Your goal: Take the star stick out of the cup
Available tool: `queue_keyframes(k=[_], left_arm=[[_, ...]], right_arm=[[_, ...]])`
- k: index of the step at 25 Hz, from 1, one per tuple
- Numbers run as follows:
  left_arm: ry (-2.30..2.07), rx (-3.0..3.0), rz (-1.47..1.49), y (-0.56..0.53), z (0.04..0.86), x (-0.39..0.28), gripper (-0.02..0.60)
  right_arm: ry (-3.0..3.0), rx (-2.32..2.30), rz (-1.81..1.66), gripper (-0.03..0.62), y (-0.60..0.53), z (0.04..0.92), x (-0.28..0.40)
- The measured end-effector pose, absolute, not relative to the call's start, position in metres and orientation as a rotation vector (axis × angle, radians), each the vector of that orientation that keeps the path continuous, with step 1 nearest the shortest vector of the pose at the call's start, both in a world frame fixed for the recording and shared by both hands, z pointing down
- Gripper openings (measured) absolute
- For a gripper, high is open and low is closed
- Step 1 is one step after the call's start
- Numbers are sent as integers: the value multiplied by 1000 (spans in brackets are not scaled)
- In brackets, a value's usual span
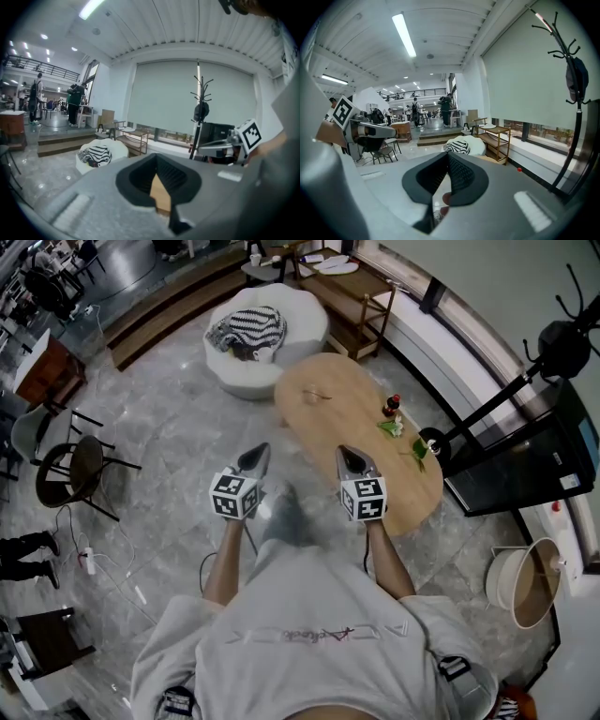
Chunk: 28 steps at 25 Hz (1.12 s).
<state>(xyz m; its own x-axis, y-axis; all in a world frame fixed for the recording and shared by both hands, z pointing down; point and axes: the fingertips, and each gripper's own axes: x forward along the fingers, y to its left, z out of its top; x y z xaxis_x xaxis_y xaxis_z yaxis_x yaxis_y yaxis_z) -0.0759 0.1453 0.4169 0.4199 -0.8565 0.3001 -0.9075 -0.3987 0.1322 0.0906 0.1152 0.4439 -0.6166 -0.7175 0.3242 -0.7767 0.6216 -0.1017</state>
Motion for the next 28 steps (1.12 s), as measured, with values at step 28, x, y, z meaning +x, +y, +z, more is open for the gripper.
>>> queue_keyframes(k=[28], left_arm=[[-1484,2392,235,-18,437,-126,0]], right_arm=[[-2538,1250,353,3,-39,458,46]])
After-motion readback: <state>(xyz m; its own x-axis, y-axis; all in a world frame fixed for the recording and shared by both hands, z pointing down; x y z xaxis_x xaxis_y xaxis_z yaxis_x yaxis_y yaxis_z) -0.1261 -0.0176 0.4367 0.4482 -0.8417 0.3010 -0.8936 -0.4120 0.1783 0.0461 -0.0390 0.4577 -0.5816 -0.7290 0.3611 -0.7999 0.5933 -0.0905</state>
